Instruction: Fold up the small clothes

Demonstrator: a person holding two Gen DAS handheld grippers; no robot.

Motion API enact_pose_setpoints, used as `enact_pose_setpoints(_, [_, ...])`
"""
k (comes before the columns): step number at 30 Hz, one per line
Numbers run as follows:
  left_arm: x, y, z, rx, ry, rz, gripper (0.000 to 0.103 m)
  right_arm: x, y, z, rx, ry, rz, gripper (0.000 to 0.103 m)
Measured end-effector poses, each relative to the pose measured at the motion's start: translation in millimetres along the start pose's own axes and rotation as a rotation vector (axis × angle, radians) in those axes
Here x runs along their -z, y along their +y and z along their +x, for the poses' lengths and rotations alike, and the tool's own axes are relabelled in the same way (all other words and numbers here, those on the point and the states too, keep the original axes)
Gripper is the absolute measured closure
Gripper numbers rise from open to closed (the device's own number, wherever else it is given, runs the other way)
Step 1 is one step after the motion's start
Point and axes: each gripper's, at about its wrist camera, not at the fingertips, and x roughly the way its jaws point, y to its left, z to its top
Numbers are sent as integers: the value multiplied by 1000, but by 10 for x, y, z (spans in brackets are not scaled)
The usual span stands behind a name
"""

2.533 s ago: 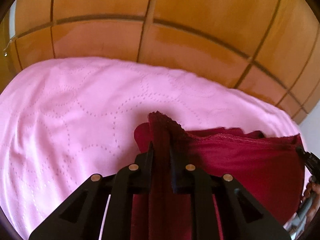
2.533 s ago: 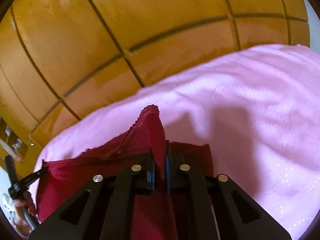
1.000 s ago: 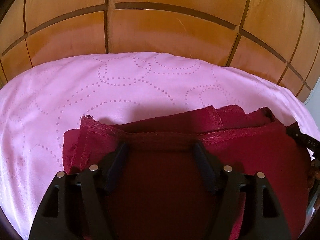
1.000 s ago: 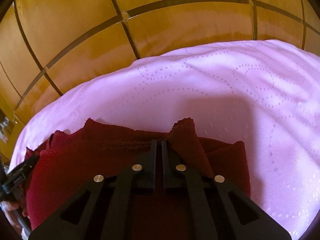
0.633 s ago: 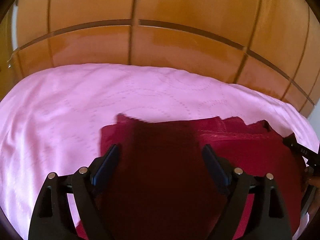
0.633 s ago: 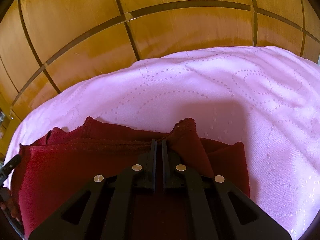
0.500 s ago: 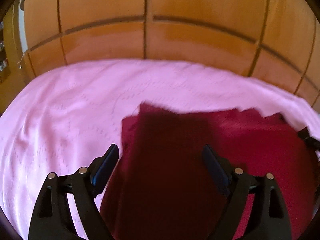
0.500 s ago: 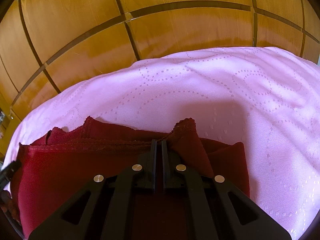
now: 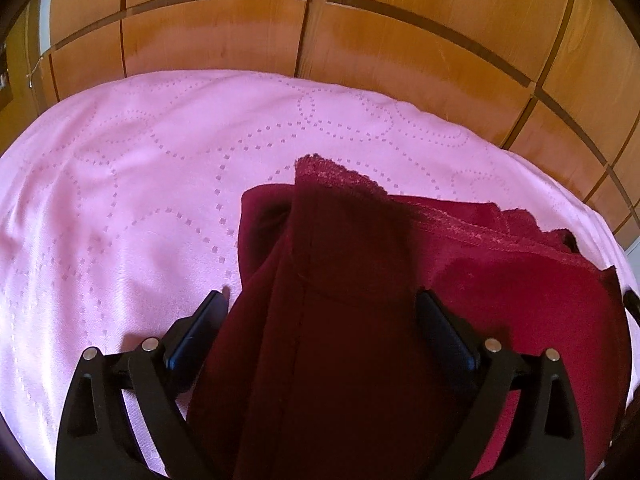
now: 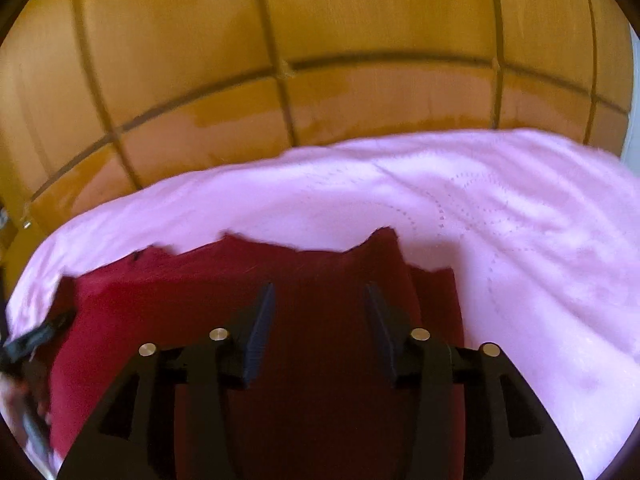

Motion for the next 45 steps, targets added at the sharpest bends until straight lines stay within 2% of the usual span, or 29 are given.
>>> enact_pose_setpoints(2, [-20, 11, -125, 0, -30, 12, 7, 153, 95, -211, 4, 2, -14, 58])
enact_pose_setpoints(4, [-7, -81, -353, 4, -104, 51, 7, 342, 75, -336, -10, 27, 30, 58])
enact_pose_setpoints(6, [81, -253, -655, 34, -186, 130, 7, 490, 12, -353, -19, 58, 77, 58])
enact_pose_setpoints(8, [211, -421, -865, 57, -234, 206, 7, 639, -54, -326, -28, 78, 112, 58])
enact_pose_setpoints(11, [485, -677, -1111, 108, -275, 310, 7, 698, -6, -324, -36, 54, 93, 48])
enact_pose_setpoints(14, [725, -850, -1191, 152, -256, 340, 7, 727, 91, -280, -20, 41, 54, 38])
enact_pose_setpoints(16, [845, -939, -1151, 189, -220, 350, 7, 754, 130, -256, 5, 21, 27, 38])
enact_pose_setpoints(18, [915, -1025, -1049, 174, -178, 370, 7, 782, 161, -258, 20, 4, 11, 37])
enact_pose_setpoints(21, [1057, -1075, -841, 128, -137, 395, 6, 793, 114, -269, -2, -14, 27, 37])
enact_pose_setpoints(23, [1109, -1091, -805, 119, -136, 399, 6, 805, 88, -281, -17, -23, 39, 37])
enact_pose_setpoints(39, [1137, -1007, -833, 139, -127, 359, 5, 837, 102, -294, -20, -42, 39, 37])
enact_pose_setpoints(45, [1127, -901, -935, 161, -119, 282, 5, 838, 92, -317, -36, -47, 44, 33])
